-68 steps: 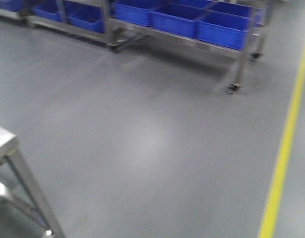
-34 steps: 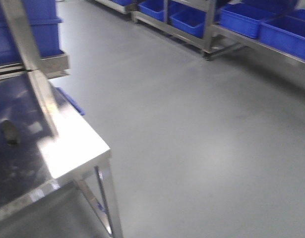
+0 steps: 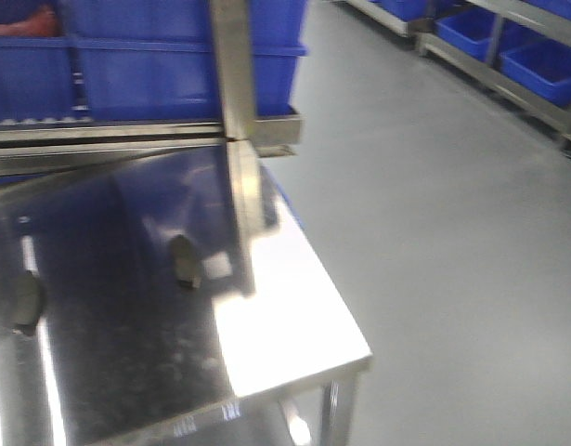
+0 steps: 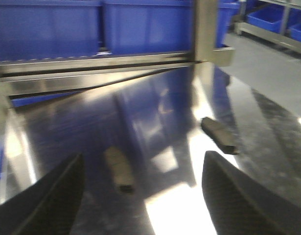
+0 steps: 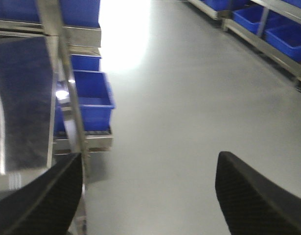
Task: Move and align brake pads A on conveyor
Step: 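Approach the steel table holding two dark brake pads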
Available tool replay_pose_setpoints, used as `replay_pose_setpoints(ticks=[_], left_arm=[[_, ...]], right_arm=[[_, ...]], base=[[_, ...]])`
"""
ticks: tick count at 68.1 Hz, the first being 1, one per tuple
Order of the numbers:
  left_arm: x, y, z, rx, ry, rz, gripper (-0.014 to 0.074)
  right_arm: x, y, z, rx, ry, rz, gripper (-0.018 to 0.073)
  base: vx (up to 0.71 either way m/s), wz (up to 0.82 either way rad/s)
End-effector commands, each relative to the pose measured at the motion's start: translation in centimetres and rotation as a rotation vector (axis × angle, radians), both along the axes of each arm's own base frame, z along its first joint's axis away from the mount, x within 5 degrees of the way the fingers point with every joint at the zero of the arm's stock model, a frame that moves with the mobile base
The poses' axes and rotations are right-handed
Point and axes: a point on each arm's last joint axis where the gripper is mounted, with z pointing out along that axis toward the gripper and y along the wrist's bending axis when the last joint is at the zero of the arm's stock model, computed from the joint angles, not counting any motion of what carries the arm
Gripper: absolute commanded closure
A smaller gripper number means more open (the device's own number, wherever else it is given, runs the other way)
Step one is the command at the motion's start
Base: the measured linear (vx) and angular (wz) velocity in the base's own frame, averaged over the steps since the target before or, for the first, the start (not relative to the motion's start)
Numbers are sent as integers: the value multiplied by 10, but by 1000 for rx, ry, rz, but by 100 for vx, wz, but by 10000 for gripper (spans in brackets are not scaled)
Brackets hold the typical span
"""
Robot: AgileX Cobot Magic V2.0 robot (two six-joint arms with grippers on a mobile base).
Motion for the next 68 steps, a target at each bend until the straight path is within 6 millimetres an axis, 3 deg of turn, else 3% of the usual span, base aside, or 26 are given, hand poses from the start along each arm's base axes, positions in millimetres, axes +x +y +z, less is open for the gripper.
replay_pose_setpoints(ticks=[1,34,68], left_arm=[[2,-1,13,-3,-76,-13,115],[2,-1,13,-3,-76,-13,115],[2,-1,13,-3,-76,-13,115]], right_arm=[[3,0,14,-1,-89,-3,20],[3,0,14,-1,-89,-3,20],[3,0,14,-1,-89,-3,20]], base=[[23,71],[20,54],[14,14]])
